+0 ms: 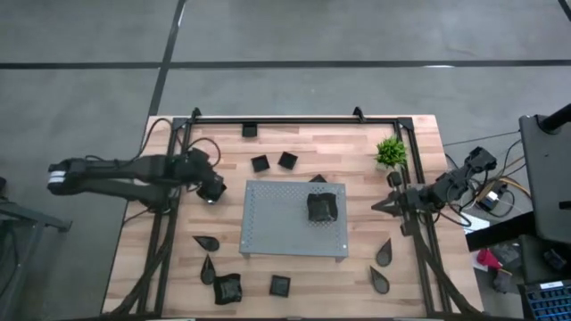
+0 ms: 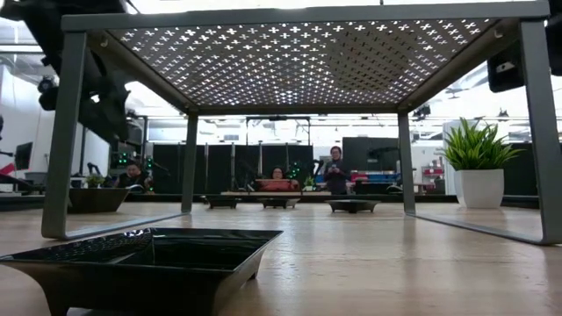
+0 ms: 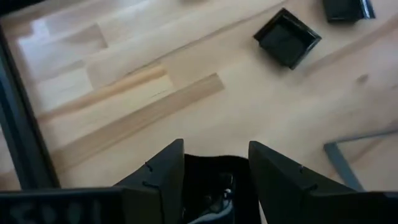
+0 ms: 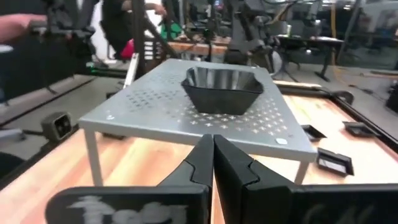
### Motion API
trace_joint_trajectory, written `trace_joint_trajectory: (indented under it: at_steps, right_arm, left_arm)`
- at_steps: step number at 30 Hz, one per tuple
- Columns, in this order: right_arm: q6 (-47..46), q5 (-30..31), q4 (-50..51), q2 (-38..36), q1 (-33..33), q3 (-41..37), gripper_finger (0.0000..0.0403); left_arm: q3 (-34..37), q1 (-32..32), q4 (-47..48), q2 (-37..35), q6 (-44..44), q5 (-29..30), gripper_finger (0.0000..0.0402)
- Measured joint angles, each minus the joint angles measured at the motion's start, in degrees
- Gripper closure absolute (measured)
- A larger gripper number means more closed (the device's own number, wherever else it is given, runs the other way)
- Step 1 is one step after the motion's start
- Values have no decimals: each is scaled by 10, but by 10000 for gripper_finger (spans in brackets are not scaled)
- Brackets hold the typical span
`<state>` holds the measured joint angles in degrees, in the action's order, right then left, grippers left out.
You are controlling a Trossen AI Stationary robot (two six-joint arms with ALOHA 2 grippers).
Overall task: Pick & Place Mini shaped plates
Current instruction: Stack the top black distorted square plate on top of the black distorted square plate on the shelf
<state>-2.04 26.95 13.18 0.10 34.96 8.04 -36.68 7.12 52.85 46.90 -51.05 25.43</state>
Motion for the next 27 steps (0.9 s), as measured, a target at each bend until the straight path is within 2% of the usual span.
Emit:
trace_joint_trajectory:
  at_steps: [6, 13, 27]
  right_arm:
    - [-13, 0, 0, 3, 0, -16, 394]
    - [-7, 0, 0, 8, 0, -29, 394]
    - [-8, 0, -1, 8, 0, -29, 394]
  left_arm:
    - [-7, 37, 36, 35, 25, -17, 230]
    - [-6, 59, 65, 74, 69, -81, 230]
    - [2, 93, 71, 147, 101, -80, 230]
